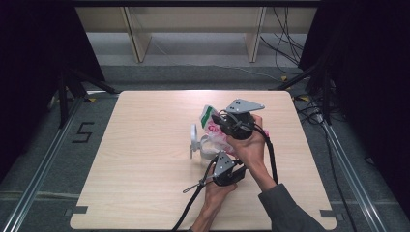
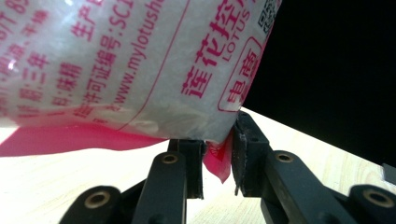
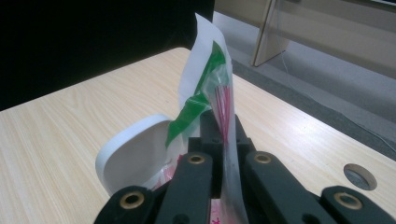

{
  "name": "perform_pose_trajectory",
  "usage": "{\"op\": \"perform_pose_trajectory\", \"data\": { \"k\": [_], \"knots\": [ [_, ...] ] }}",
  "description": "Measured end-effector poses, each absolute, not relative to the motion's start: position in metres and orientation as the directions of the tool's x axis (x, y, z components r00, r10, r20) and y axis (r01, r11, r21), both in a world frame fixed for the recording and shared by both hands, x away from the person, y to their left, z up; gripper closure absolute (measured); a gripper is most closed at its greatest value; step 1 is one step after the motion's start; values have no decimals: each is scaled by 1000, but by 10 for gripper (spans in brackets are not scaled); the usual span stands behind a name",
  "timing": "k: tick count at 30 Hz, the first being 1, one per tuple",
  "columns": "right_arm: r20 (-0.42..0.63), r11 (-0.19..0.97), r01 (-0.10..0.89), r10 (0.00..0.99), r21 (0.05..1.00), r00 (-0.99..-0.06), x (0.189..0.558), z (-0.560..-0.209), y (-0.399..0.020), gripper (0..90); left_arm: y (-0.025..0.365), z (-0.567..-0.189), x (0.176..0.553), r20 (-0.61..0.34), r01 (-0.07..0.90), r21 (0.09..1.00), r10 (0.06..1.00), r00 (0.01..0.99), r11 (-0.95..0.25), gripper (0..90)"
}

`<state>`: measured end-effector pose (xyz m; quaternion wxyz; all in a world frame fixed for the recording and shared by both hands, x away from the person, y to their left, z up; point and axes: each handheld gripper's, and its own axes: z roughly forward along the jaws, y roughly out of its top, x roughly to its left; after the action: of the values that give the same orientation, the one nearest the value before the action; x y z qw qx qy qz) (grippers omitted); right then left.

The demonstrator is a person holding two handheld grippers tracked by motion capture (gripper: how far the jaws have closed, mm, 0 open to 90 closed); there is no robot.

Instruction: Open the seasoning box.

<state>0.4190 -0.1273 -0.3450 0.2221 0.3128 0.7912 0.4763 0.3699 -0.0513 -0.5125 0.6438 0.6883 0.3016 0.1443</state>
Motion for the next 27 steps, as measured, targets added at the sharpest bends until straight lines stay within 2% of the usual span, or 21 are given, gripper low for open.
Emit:
{"op": "perform_pose_trajectory", "data": {
  "k": [6,13,20,27],
  "knots": [
    [-77,372,267,696,889,-714,419,-343,-127,900,-54,-511,369,-193,220,975,594,781,29,755],
    [-48,361,300,705,883,-708,418,-346,-125,900,-53,-513,369,-193,223,974,593,782,24,754],
    [-81,376,270,700,886,-709,420,-347,-123,900,-53,-513,369,-186,220,975,592,784,14,755],
    [-45,361,304,706,882,-706,419,-347,-123,900,-52,-512,369,-183,218,976,595,782,14,755]
  ]
}}
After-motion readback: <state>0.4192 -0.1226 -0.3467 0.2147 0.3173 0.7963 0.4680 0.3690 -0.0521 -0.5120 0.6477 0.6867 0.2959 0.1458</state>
